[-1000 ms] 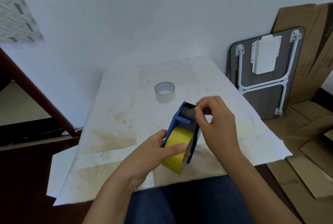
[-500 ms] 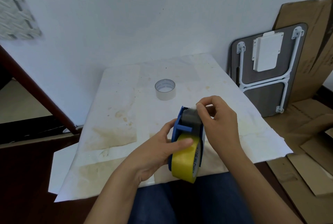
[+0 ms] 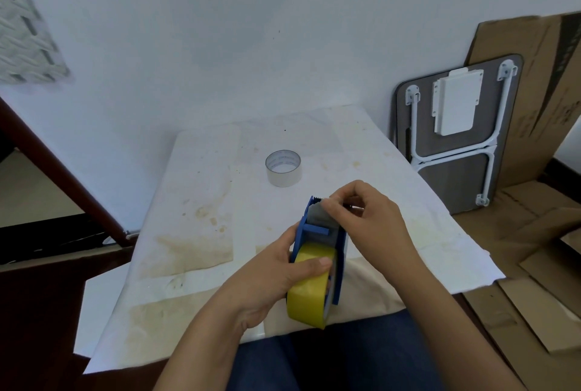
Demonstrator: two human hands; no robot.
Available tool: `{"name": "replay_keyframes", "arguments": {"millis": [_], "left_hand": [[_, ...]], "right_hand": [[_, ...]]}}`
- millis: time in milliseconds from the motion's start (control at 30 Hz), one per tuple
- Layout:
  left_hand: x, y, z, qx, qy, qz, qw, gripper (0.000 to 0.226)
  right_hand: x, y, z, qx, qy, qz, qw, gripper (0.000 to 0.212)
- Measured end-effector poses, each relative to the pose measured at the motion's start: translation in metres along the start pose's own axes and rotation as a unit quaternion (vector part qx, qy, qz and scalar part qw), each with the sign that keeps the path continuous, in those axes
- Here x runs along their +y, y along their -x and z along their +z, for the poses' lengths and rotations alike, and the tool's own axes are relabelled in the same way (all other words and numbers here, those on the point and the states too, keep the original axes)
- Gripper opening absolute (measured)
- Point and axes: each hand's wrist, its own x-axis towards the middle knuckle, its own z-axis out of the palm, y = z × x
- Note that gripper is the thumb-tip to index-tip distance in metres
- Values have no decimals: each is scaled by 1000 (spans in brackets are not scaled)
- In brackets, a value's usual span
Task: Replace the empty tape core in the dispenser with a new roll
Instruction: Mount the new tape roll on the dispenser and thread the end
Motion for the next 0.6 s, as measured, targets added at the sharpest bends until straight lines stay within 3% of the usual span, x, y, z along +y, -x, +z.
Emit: {"name": "replay_keyframes", "arguments": {"millis": [300,600], "left_hand": [[7,8,0,-4,-52,30,998,59],[2,12,-7,-8,-88,32,996,84]], "right_hand": [[-6,-4,-3,37,69,-45,996,12],[-9,-6,-2,65,-20,-18,998,14]]}}
